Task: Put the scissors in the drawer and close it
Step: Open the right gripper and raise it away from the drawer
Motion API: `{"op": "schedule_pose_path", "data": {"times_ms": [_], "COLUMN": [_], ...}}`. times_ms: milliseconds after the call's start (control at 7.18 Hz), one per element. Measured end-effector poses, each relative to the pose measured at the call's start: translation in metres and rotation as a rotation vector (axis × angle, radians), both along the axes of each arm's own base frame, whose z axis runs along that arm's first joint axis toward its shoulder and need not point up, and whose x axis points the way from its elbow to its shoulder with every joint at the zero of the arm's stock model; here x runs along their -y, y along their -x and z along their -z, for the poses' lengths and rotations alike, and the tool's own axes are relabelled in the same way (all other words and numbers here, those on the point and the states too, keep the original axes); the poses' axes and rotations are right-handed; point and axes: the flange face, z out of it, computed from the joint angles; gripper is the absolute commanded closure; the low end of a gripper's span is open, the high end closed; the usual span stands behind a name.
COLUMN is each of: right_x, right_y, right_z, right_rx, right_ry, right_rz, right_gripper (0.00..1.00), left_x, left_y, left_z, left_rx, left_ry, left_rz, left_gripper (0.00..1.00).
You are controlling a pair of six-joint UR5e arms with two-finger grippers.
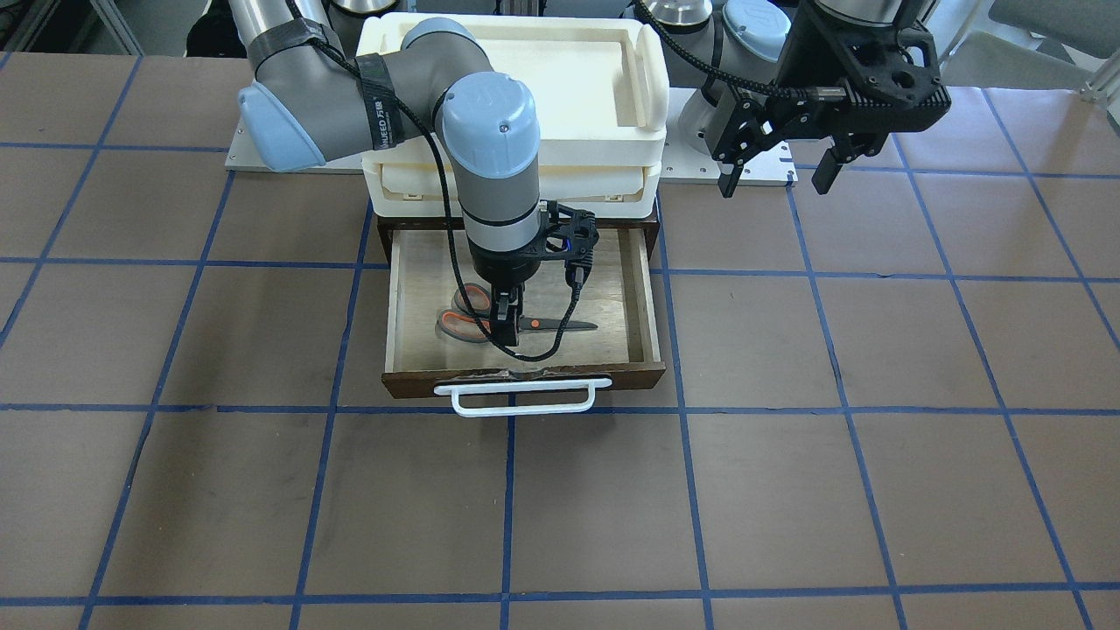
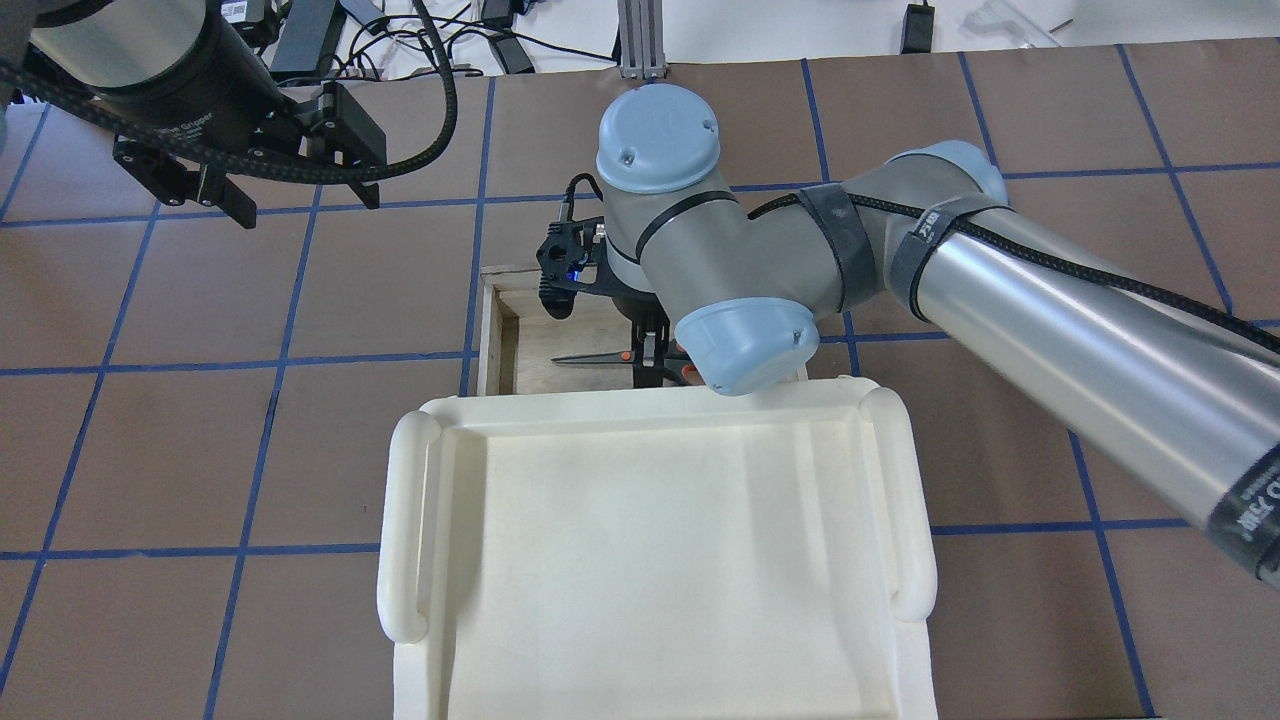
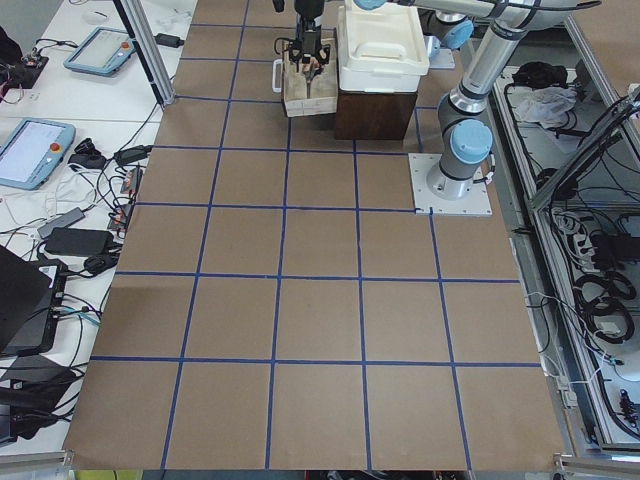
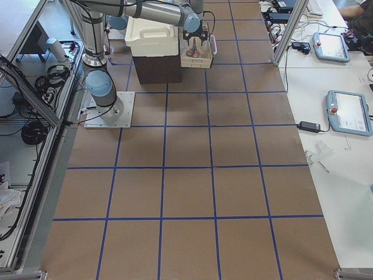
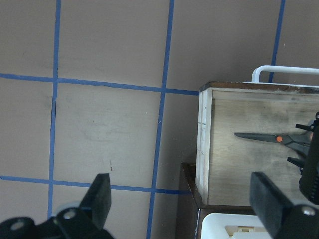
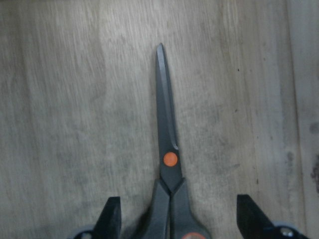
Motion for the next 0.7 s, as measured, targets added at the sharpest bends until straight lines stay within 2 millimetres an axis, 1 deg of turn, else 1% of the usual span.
{"op": "schedule_pose_path", "data": {"times_ms": [139,279,418,557,697], "right_x": [0.006,0.014,0.024,0.033,0.04], "right_y": [0.0,0.006,0.027,0.063,0.106], "right_z": [-0.02,-0.051,-0.083,-0.108,-0.131], "right_rx": [0.006,0.01,0.01,0.009,0.01], "right_ry": [0.015,0.025,0.027,0.024,0.026], "right_rz": [0.004,0.02,0.061,0.127,0.211], "right_gripper": [0.0,0.0,0.0,0.0,0.0], "left_x": [0.0,0.0,0.0,0.0,0.0], "left_y": [0.0,0.0,0.0,0.0,0.0], "left_z": [0.0,0.0,0.0,0.0,0.0], "left_rx": [0.0,0.0,0.0,0.0,0.0], "left_ry": [0.0,0.0,0.0,0.0,0.0], "left_rz": [0.0,0.0,0.0,0.0,0.001], "left_gripper": [0.0,0.0,0.0,0.0,0.0]}}
